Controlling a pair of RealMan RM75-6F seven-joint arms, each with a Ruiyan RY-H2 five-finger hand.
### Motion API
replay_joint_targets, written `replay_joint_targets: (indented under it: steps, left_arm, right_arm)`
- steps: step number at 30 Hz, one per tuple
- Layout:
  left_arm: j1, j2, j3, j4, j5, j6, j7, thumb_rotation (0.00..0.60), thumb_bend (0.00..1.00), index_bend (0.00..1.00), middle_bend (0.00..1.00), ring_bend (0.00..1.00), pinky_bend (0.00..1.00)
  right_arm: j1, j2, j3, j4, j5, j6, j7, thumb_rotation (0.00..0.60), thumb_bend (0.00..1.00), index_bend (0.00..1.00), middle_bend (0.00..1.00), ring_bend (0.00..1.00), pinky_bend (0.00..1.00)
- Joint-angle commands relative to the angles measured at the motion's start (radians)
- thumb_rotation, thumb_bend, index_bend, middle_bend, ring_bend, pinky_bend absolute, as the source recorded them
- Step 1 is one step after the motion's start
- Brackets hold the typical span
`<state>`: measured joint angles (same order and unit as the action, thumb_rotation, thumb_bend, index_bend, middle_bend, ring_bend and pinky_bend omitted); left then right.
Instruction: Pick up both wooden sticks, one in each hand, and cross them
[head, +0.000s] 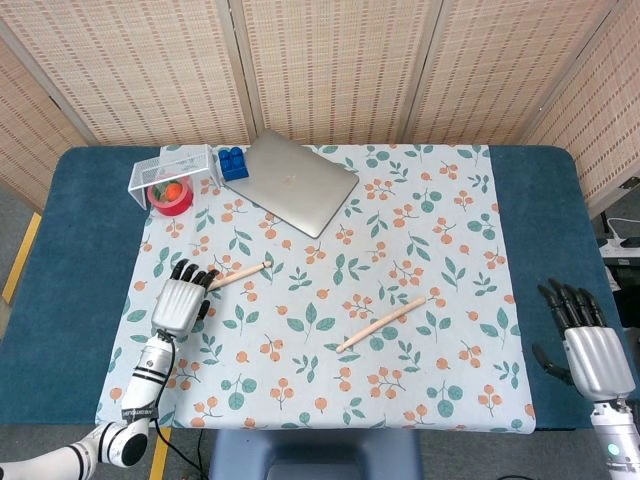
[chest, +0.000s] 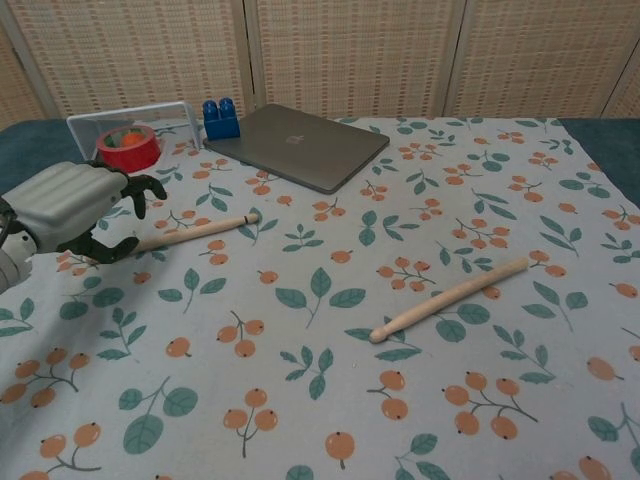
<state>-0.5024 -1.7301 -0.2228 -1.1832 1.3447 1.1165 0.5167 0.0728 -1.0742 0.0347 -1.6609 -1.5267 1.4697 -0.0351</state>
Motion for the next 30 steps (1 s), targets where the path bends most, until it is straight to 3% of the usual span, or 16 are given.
replay_joint_targets:
  steps: [1, 15, 30]
  left_arm:
    - [-0.045, -0.072, -0.030, 0.090, -0.100, -0.049, 0.111, 0.600, 0.41, 0.23, 0.33, 0.21, 0.17]
    - [-0.091, -0.119, -0.013, 0.178, -0.162, -0.064, 0.174, 0.600, 0.41, 0.25, 0.32, 0.21, 0.17]
    - [-0.108, -0.139, 0.009, 0.242, -0.208, -0.068, 0.228, 0.600, 0.41, 0.36, 0.44, 0.24, 0.17]
  right_arm:
    - [0.001, 0.004, -0.001, -0.002, 0.003, -0.008, 0.004, 0.600, 0.26, 0.00, 0.00, 0.00, 0.00]
    - [0.008, 0.006, -0.004, -0.006, 0.006, -0.029, 0.004, 0.600, 0.26, 0.00, 0.00, 0.00, 0.00]
    - [0.008, 0.011, -0.005, -0.007, 0.009, -0.033, 0.012, 0.600, 0.26, 0.00, 0.00, 0.00, 0.00]
